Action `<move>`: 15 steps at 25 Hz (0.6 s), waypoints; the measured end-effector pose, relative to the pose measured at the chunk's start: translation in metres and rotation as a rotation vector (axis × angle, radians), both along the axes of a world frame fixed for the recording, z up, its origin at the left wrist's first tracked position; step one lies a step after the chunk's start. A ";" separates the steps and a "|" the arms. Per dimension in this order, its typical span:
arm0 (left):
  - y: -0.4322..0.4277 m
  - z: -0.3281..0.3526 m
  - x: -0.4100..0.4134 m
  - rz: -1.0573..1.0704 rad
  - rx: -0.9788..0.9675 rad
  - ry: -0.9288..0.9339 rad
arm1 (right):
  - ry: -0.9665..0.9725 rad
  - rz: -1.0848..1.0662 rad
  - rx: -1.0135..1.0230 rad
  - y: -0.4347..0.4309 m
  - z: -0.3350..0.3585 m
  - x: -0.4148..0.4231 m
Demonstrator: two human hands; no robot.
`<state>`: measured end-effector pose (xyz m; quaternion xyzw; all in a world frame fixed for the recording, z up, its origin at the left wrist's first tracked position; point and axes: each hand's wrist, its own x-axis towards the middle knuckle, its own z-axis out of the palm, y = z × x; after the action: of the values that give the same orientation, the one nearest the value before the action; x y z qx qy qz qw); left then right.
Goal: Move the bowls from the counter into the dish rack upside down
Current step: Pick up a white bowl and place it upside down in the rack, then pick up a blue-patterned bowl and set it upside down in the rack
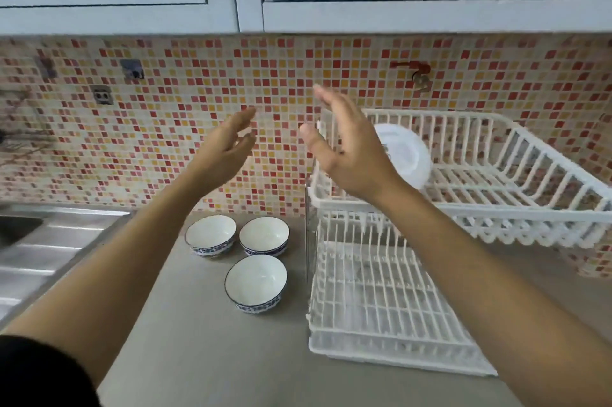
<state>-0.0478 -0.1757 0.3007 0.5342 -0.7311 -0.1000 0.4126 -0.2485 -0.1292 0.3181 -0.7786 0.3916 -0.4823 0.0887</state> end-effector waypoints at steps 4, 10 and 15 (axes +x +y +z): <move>-0.026 -0.028 0.065 0.034 0.068 -0.085 | -0.041 0.008 0.200 -0.007 -0.025 0.067; -0.061 -0.130 0.127 0.046 0.346 -0.134 | -0.067 -0.136 0.569 -0.045 -0.141 0.140; -0.067 -0.234 0.131 -0.061 0.620 -0.235 | 0.059 -0.521 0.883 -0.080 -0.254 0.141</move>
<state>0.0834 -0.2425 0.0672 0.6200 -0.7240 -0.2676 0.1404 -0.1079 -0.2091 0.0640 -0.5566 0.7415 -0.2546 0.2748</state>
